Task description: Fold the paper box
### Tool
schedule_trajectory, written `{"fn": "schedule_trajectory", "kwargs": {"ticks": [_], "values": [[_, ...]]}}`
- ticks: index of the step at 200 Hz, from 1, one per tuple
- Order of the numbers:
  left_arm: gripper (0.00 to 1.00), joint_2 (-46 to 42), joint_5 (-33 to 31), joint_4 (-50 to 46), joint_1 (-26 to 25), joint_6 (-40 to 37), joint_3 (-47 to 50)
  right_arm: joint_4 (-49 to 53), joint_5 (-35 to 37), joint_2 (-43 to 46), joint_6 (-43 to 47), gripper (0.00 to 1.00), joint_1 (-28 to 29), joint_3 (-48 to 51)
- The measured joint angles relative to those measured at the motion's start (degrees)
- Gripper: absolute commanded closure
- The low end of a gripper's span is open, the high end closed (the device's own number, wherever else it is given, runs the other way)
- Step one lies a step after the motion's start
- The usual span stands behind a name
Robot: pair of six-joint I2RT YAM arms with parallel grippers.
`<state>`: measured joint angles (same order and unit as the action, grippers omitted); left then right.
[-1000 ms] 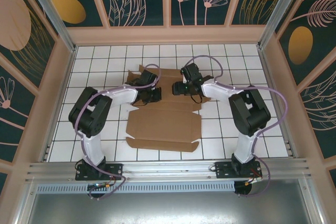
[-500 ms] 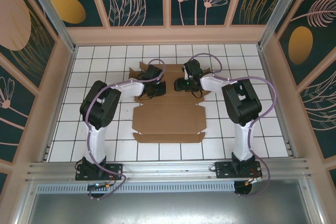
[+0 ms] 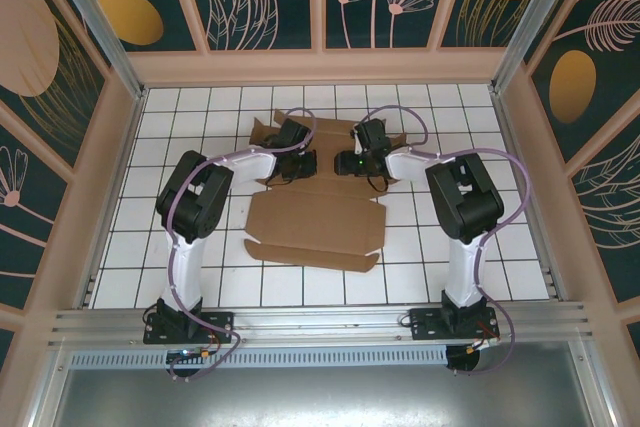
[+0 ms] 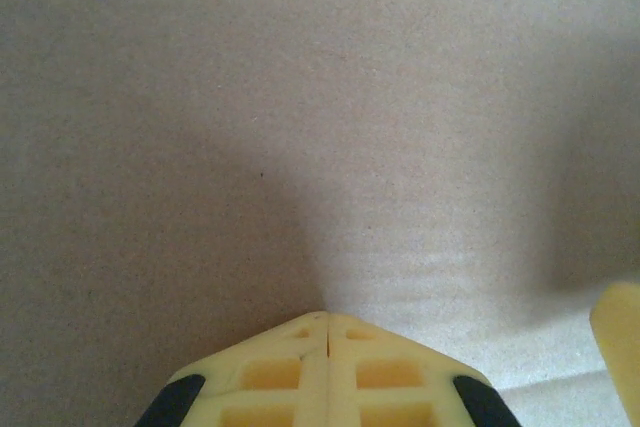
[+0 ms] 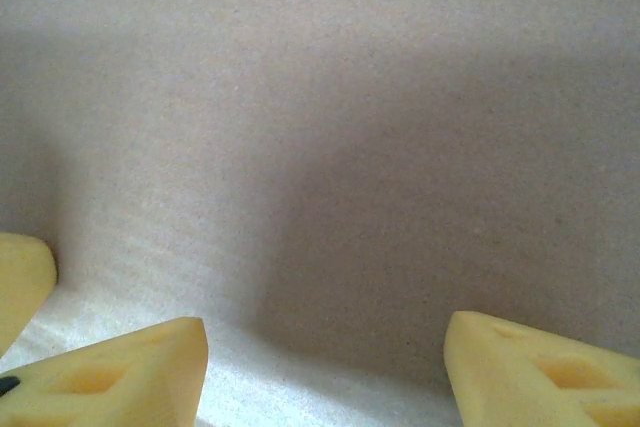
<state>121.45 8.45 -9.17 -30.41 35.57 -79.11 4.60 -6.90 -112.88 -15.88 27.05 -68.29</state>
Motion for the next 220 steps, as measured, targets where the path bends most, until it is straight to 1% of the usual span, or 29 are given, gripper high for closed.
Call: {"fn": "schedule_trajectory", "kwargs": {"ticks": [47, 75, 103, 123, 141, 163, 187, 220], "values": [[1.0, 3.19, 0.26, -0.35, 0.09, -0.92, -4.74, -1.29, -0.02, 4.44, -2.32, 0.35, 0.52, 6.01], [1.0, 5.22, 1.6, -1.53, 0.11, -1.31, -8.02, -2.25, 1.07, 7.37, -4.31, 0.35, 2.54, 10.03], [1.0, 6.05, 2.54, -2.21, -0.02, -2.05, -9.6, -4.68, 0.39, 10.54, -7.41, 0.36, 4.94, 14.67], [1.0, 6.12, 3.08, -2.64, -0.07, -2.54, -9.84, -4.48, 0.39, 11.69, -8.96, 0.36, 6.99, 15.69], [1.0, 5.55, 3.04, -3.04, -0.07, -2.8, -9.66, -2.4, -0.22, 13.03, -9.77, 0.34, 7.43, 15.78], [1.0, 3.43, 3.3, -5.01, 0.35, -3.02, -7.87, 0.7, -1.73, 16.37, -9.6, 0.29, 5.73, 15.8], [0.99, -1.86, 5.51, -5.62, 2.27, -2.64, -3.76, 2.67, -4.13, 20.96, -8.2, 0.25, 1.55, 14.53], [0.99, -9.68, 9.14, -2.51, 5.62, 0.09, 3.19, 3.39, -5.18, 21.24, -4.52, 0.2, -4.13, 9.16]]}}
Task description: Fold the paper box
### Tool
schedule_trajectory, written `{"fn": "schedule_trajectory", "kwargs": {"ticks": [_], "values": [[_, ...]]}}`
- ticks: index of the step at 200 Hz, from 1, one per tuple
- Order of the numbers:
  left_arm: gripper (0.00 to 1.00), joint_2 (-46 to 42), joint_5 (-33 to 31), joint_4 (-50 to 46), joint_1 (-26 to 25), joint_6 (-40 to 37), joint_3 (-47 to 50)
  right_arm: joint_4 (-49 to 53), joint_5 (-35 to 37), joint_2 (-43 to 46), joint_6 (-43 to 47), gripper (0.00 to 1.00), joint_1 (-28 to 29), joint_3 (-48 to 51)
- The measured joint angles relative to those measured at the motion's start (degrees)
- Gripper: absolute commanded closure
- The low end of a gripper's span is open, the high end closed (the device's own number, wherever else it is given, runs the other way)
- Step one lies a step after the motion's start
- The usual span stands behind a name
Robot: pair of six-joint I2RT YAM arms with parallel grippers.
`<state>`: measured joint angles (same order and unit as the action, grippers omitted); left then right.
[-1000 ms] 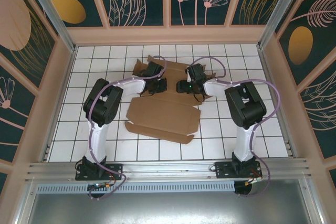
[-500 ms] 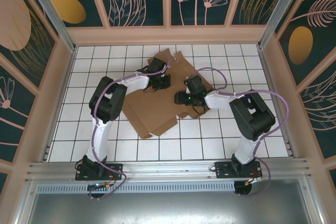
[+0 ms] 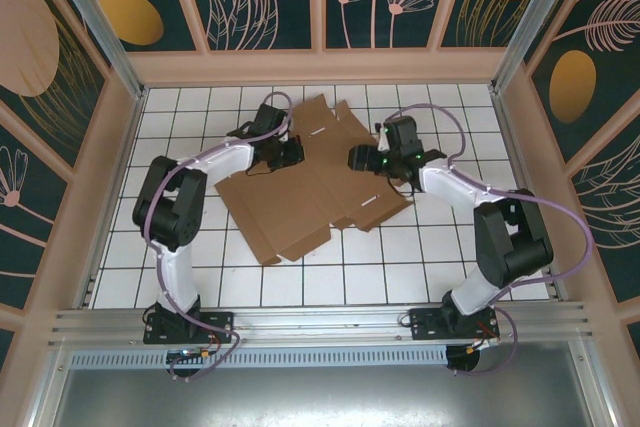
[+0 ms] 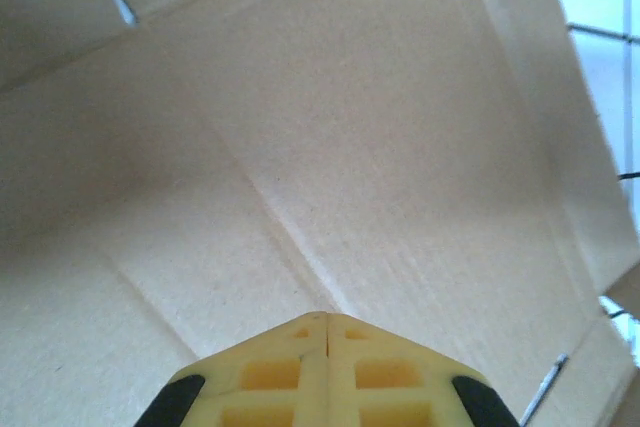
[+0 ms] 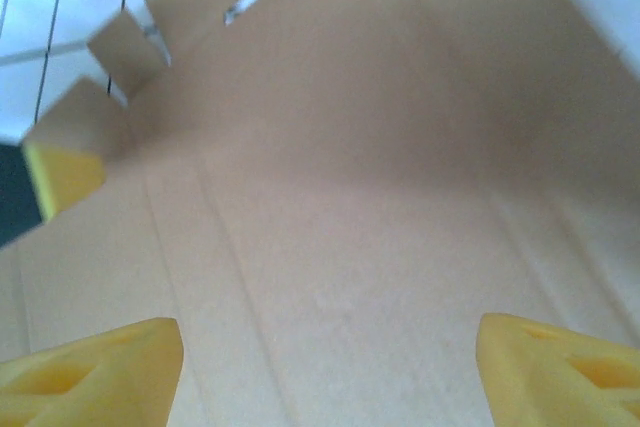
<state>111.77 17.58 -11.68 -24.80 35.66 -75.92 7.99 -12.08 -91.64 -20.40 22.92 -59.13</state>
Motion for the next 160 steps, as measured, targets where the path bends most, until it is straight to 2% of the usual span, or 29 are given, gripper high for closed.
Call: {"fn": "schedule_trajectory", "kwargs": {"ticks": [24, 41, 71, 110, 160], "values": [[0.99, -1.46, 1.4, 2.32, 0.04, 1.79, 5.9, -0.24, 0.15, -3.06, 4.0, 0.15, -3.58, -4.13], [1.0, 0.07, 1.99, 2.21, -0.04, 2.29, 8.22, 0.15, -1.11, -9.01, 6.91, 0.09, -6.88, -9.01], [1.0, 2.36, 3.45, 2.1, 1.07, 2.29, 7.67, 2.34, -4.04, -20.17, 12.09, 0.08, -12.24, -17.68], [1.0, 3.28, 3.67, 0.87, 2.54, 0.98, 6.12, 6.01, -9.09, -23.71, 15.19, 0.11, -14.36, -18.4], [1.0, 3.91, 3.32, 0.31, 3.26, -1.46, 5.27, 5.11, -15.13, -24.63, 15.82, 0.17, -14.38, -15.93]]}}
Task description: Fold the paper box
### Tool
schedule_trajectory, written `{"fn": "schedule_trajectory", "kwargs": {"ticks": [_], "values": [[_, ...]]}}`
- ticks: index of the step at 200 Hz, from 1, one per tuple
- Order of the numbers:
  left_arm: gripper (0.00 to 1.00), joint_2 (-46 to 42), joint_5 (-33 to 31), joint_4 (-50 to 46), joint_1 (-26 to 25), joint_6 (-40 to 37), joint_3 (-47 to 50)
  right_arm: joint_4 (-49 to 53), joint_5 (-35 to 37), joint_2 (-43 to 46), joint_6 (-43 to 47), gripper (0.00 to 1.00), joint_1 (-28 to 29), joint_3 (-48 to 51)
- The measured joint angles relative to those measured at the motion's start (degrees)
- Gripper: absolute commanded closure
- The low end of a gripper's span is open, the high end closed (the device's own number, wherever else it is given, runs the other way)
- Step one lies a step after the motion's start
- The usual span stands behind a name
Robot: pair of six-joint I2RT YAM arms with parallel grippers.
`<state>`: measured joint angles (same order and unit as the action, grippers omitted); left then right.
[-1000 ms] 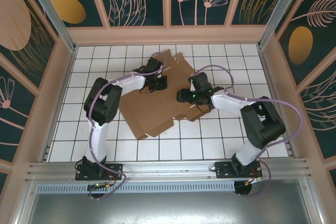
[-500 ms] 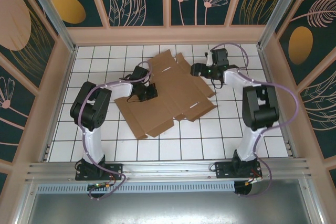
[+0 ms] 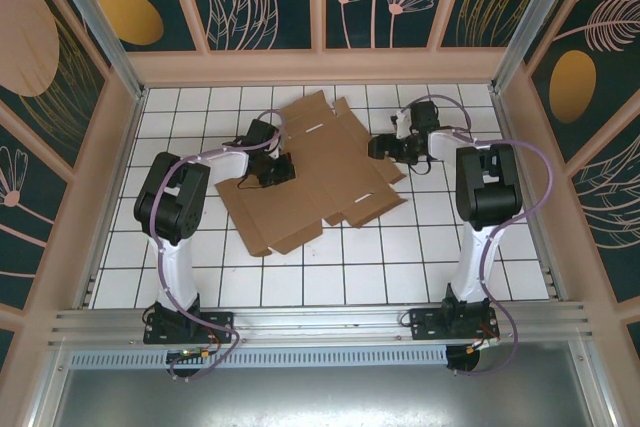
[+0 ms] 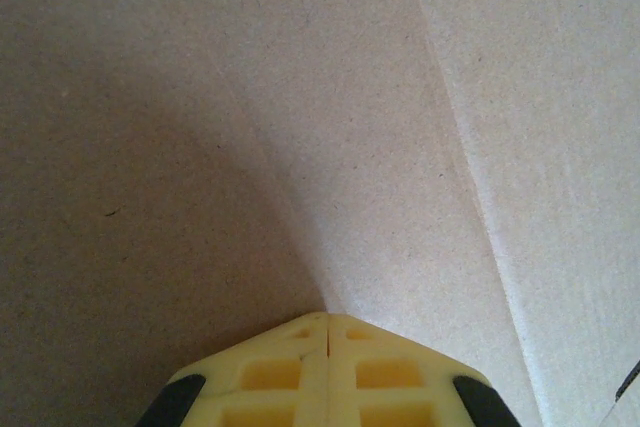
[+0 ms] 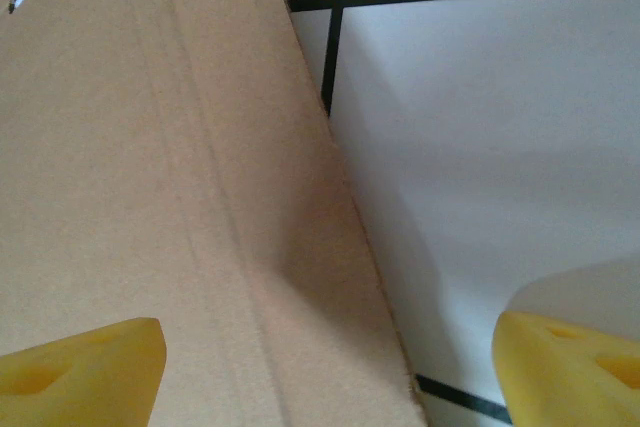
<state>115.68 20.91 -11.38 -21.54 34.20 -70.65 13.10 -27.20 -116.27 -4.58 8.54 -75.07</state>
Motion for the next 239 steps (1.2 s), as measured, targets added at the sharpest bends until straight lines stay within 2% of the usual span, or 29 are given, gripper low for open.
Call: {"fn": "schedule_trajectory", "kwargs": {"ticks": [80, 138, 181, 201, 239], "values": [[1.0, 0.22, 0.15, 0.28, 0.37, -1.18, -0.09, -7.37, -4.76, 0.72, -0.44, 0.28, -1.86, 4.76], [1.0, 0.33, 0.15, 0.66, 0.66, -1.2, -0.09, -12.61, -7.45, 1.92, -1.7, 0.3, -2.45, 8.59], [1.0, 0.35, 0.17, 0.72, 0.72, -1.2, -0.09, -16.41, -7.8, 5.62, -3.89, 0.33, -2.47, 14.88], [1.0, 0.42, 0.35, 0.85, 0.9, -1.2, -0.09, -17.14, -8.72, 5.77, -4.98, 0.36, -2.73, 15.32], [1.0, 0.44, 0.11, 1.14, 1.18, -1.2, -0.09, -16.57, -11.02, 5.75, -6.64, 0.5, -2.95, 15.87]]}}
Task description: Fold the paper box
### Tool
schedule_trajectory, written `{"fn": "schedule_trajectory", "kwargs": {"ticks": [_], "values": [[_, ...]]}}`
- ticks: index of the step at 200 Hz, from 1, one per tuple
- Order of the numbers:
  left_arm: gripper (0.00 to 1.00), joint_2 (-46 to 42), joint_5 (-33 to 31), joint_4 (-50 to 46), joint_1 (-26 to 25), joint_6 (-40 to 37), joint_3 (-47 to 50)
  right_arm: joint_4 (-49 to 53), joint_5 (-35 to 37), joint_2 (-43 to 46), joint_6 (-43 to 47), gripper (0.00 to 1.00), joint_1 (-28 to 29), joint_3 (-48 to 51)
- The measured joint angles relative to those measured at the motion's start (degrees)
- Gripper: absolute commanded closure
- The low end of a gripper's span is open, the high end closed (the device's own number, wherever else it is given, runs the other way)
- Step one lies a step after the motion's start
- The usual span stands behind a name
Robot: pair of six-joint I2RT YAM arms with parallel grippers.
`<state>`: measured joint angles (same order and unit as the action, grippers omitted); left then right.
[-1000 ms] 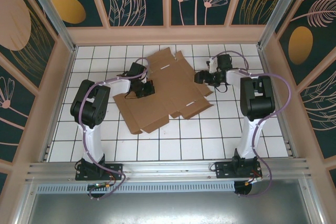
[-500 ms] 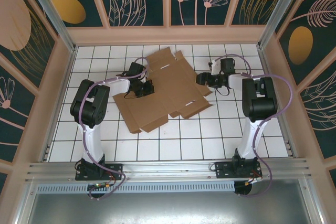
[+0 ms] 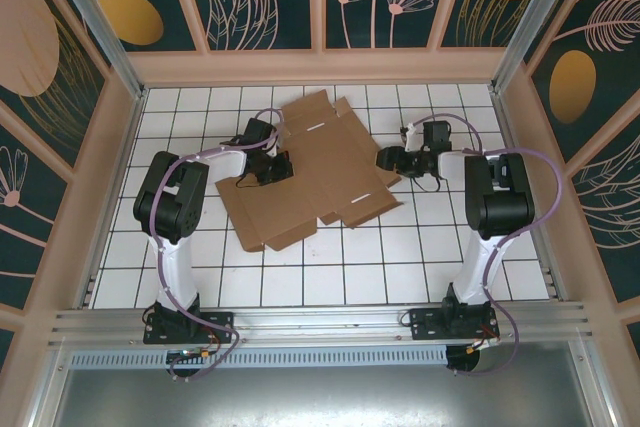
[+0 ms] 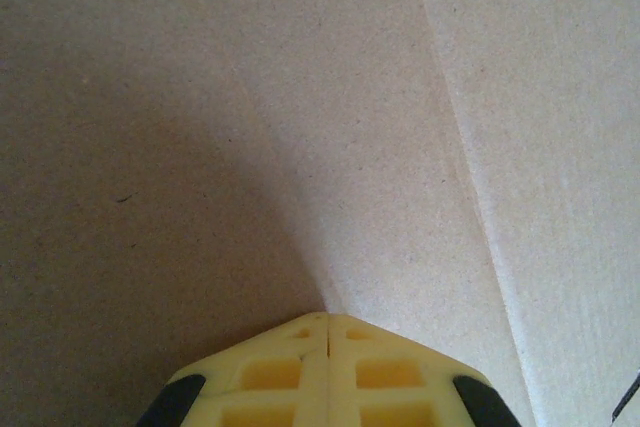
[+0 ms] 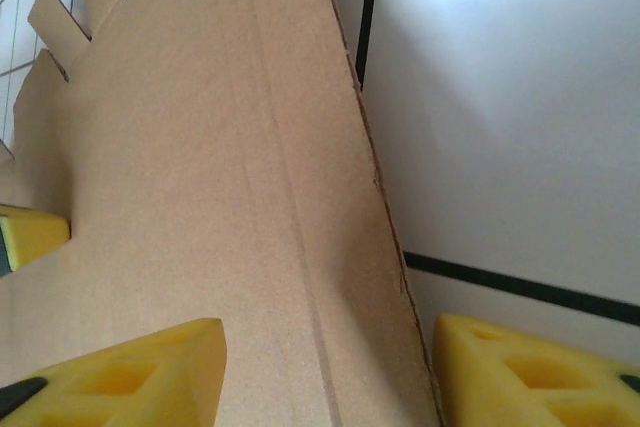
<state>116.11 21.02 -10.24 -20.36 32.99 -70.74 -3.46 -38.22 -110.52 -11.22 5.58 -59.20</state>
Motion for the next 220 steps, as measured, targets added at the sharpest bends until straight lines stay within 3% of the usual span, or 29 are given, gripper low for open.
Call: {"fn": "schedule_trajectory", "kwargs": {"ticks": [42, 93, 113, 155, 169, 220], "values": [[1.0, 0.04, -0.22, 0.17, 0.44, 0.0, -0.07, 0.74, -1.79, 0.0, -0.83, 0.6, -0.02, 0.13], [1.0, 0.04, -0.24, 0.17, 0.44, 0.0, -0.09, 1.42, -1.66, 0.02, -0.33, 0.62, 0.52, 0.04], [1.0, 0.04, -0.24, 0.17, 0.46, 0.0, -0.09, 3.21, 0.28, 0.09, 1.2, 0.71, 1.51, -0.37], [1.0, 0.04, -0.22, 0.17, 0.48, 0.0, -0.09, 6.03, 6.05, 2.12, 3.74, 0.79, 4.61, -0.72], [1.0, 0.04, -0.24, 0.17, 0.48, 0.0, -0.09, 6.51, 8.02, 3.45, 4.35, 0.9, 5.31, -0.74], [1.0, 0.04, -0.39, 0.26, 0.5, 0.0, -0.09, 6.27, 12.57, 6.62, 11.72, 0.87, 7.06, -0.74]]}}
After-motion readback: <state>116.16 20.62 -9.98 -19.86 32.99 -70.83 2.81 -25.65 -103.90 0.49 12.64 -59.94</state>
